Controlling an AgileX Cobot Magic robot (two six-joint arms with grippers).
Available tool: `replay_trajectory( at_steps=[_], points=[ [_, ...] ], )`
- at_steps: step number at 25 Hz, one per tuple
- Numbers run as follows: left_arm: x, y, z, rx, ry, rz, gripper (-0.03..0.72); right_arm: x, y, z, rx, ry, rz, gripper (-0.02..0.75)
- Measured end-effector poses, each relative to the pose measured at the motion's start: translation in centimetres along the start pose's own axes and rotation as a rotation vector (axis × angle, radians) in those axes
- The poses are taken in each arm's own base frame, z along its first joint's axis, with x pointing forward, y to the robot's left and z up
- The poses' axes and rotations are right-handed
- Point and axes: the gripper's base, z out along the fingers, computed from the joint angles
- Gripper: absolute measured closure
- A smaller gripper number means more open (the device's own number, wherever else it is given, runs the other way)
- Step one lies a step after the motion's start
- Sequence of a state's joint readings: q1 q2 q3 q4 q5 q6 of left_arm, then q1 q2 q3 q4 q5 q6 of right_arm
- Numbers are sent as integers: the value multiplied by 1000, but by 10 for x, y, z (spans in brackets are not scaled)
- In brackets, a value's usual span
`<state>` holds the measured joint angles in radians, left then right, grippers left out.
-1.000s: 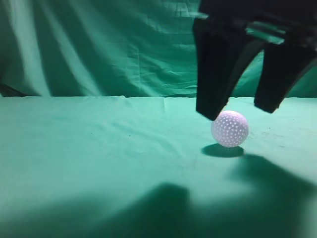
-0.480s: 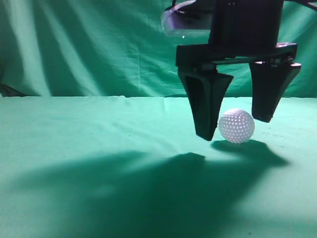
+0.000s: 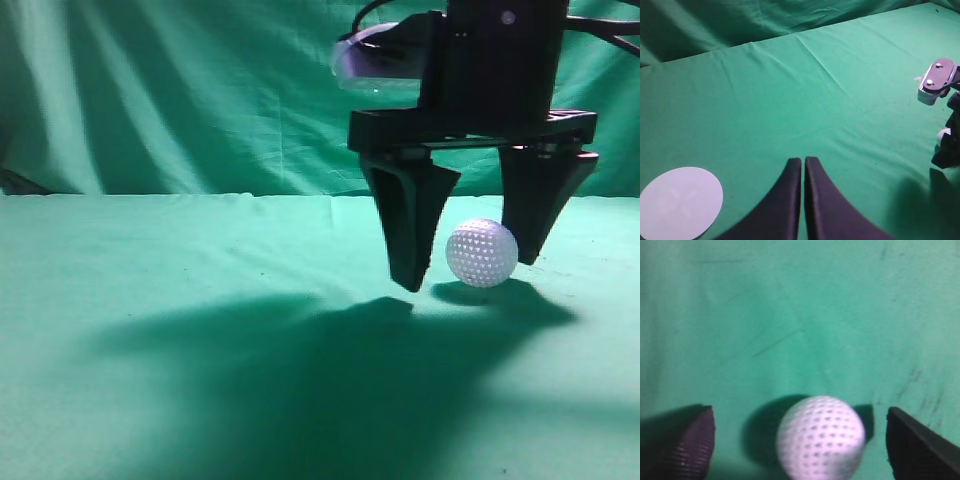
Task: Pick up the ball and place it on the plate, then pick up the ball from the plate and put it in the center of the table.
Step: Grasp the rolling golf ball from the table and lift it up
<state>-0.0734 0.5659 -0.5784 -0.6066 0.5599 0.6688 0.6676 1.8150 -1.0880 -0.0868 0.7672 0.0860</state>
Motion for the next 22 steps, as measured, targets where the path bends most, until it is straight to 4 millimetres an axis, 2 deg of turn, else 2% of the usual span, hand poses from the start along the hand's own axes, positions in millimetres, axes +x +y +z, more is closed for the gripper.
replay_trajectory(
  at_steps=[1,3,9,10,15,16,20,21,22],
  points=[
    [0,0,0,0,0,0,688,0,-2,0,1,-1,7,93],
    [0,0,0,0,0,2,688,0,-8,0,2,-3,25,158],
    [0,0,0,-1,1,4,688,-1,-9,1,0,-6,26,149],
    [0,0,0,-1,1,4,688,-1,-9,1,0,-6,26,214],
    [0,0,0,-1,1,6,688,-1,-9,1,0,-6,26,392],
    [0,0,0,-1,1,6,688,-1,-9,1,0,-6,26,408],
    [0,0,0,-1,1,6,688,0,-9,1,0,-4,26,395],
    [0,0,0,-1,1,6,688,0,-9,1,0,-4,26,437],
    [0,0,0,-1,1,6,688,-1,-9,0,0,-6,26,421]
  ],
)
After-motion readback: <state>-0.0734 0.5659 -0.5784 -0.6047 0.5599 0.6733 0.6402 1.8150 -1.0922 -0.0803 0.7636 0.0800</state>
